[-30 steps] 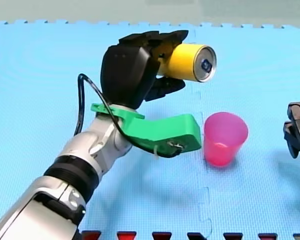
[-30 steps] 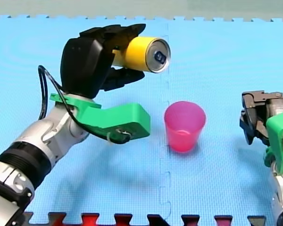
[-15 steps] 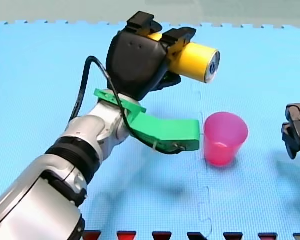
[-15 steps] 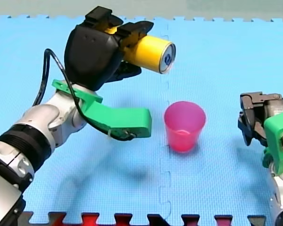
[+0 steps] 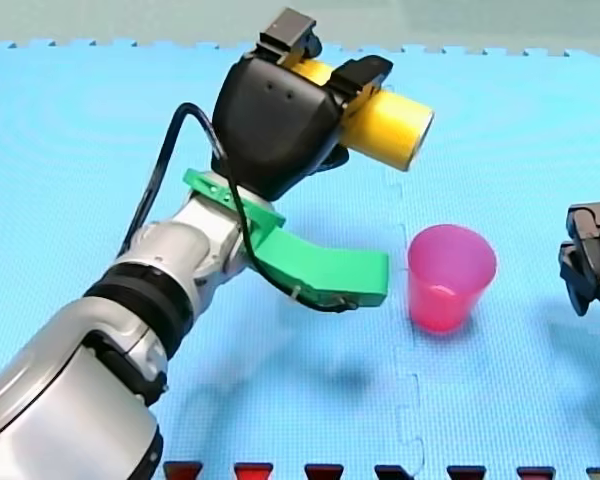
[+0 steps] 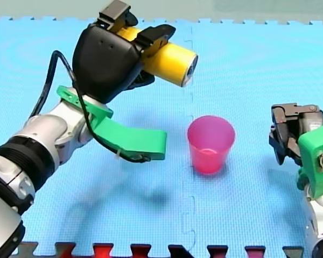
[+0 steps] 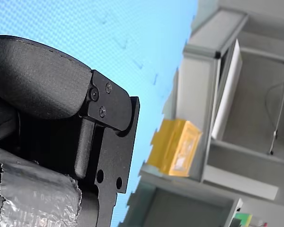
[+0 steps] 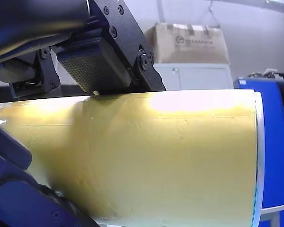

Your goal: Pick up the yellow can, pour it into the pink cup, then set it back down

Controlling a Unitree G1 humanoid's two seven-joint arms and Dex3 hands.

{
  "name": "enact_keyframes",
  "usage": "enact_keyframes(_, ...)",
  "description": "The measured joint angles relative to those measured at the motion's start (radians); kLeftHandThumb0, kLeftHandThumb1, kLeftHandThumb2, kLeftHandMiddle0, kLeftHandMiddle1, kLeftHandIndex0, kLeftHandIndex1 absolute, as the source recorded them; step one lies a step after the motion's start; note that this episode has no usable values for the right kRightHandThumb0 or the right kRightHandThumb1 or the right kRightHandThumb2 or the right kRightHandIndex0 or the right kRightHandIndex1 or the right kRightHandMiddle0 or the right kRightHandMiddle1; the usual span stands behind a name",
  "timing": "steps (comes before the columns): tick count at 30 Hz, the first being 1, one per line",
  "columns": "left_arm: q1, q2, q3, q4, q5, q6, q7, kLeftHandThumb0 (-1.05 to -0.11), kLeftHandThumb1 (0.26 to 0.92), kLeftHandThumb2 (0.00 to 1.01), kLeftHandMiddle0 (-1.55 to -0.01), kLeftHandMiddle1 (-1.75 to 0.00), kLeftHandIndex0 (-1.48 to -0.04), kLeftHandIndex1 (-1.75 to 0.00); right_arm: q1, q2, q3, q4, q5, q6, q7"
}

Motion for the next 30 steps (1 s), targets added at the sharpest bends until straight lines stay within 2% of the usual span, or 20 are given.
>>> enact_keyframes(9,-0.005,-0.003,-0.037,0.008,0.016,0.015,0.021,-0.36,0.87,0.0,-0.84,-1.75,-1.35,-0.11,0.003,0.0,0.005,-0.013,-0.008,0.013,-0.009)
enact_keyframes(10,-0.006,-0.003,-0.04,0.006,0.018,0.015,0.022,-0.356,0.872,0.0,-0.84,-1.75,-1.32,-0.17,0.003,0.0,0.004,-0.014,-0.007,0.014,-0.008)
enact_keyframes(11,-0.007,-0.002,-0.042,0.004,0.019,0.015,0.022,-0.356,0.871,0.0,-0.84,-1.75,-1.02,-0.74,0.003,0.0,0.004,-0.015,-0.005,0.015,-0.005)
enact_keyframes(12,-0.007,-0.002,-0.045,0.002,0.02,0.014,0.022,-0.356,0.871,0.0,-0.84,-1.75,-0.88,-1.01,0.003,0.0,0.003,-0.015,-0.004,0.016,-0.003)
enact_keyframes(14,-0.008,0.0,-0.051,-0.004,0.021,0.014,0.023,-0.355,0.873,0.0,-0.84,-1.75,-0.75,-1.26,0.003,0.001,0.001,-0.016,0.002,0.017,0.001)
enact_keyframes(22,-0.01,0.007,-0.058,-0.018,0.02,-0.005,0.018,-0.351,0.876,0.0,-0.84,-1.75,-0.67,-1.39,0.003,0.003,-0.002,-0.018,0.01,0.025,0.008)
enact_keyframes(30,-0.01,0.01,-0.059,-0.023,0.019,-0.009,0.013,-0.351,0.879,0.0,-0.84,-1.75,-0.65,-1.42,0.003,0.006,-0.003,-0.018,0.01,0.025,0.006)
